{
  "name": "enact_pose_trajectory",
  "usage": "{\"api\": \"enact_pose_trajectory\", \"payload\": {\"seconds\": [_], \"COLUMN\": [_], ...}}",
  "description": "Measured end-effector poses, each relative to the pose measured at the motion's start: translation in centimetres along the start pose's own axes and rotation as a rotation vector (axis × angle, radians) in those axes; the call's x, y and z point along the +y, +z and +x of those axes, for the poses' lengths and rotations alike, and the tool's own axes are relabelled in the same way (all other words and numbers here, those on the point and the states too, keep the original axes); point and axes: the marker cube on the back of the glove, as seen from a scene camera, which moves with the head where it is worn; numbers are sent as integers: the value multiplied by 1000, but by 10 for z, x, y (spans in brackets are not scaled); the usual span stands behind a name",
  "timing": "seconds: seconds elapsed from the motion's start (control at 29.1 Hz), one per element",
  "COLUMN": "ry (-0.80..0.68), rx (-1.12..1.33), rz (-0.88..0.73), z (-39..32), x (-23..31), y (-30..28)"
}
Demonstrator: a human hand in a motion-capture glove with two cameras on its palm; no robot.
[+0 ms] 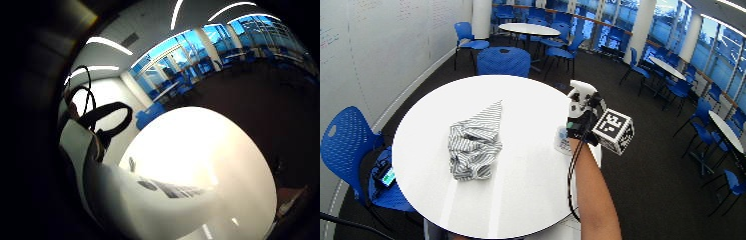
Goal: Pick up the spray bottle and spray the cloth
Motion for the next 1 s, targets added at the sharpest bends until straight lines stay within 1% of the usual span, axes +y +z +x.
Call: {"api": "enact_pose_trajectory", "payload": {"seconds": [0.21, 0.45, 0.65, 0.82, 0.89, 1.0], "ry": [-40, -68, -55, -53, -89, -202], "rx": [-6, -32, -14, -12, 2, 75], "rz": [49, 56, 41, -14, -48, -88], "z": [-27, -44, -27, -3, 5, 8], "x": [-6, -8, -1, 4, 7, 12], "y": [-8, -11, -9, -3, -1, -2]}}
